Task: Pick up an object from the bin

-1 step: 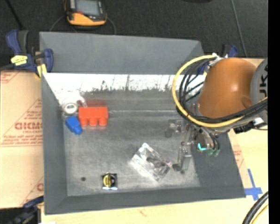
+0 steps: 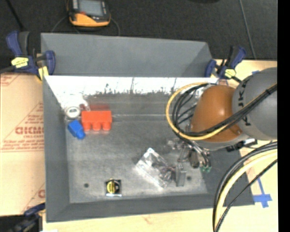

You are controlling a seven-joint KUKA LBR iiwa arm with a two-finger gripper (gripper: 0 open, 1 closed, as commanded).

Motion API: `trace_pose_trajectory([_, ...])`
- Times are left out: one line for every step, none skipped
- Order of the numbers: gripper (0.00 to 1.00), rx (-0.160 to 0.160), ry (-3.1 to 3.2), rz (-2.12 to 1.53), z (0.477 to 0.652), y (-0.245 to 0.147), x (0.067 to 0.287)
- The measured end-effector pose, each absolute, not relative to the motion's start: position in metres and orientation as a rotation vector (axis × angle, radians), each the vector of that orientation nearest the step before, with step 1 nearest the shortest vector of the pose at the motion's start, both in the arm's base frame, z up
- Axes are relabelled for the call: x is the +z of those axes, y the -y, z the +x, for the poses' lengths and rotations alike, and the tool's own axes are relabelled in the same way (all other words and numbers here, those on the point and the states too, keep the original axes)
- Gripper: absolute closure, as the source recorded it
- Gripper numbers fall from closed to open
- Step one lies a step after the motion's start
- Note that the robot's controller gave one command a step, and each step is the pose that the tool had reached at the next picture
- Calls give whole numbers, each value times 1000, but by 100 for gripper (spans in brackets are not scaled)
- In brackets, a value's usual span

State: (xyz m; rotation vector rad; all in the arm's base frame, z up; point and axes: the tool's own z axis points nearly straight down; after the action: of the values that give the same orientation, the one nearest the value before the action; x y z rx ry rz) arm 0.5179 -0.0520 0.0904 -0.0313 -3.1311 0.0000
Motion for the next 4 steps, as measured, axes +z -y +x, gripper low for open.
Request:
trace_pose_trajectory([0,10,3164,-22,481,41,78])
trace_pose_trajectory([0,-11,3114,-204,531,60,75])
trace_pose_trajectory([100,-8,3112,-199,531,61,77])
trace_pose_trajectory([100,4,3148,-184,539,83,188])
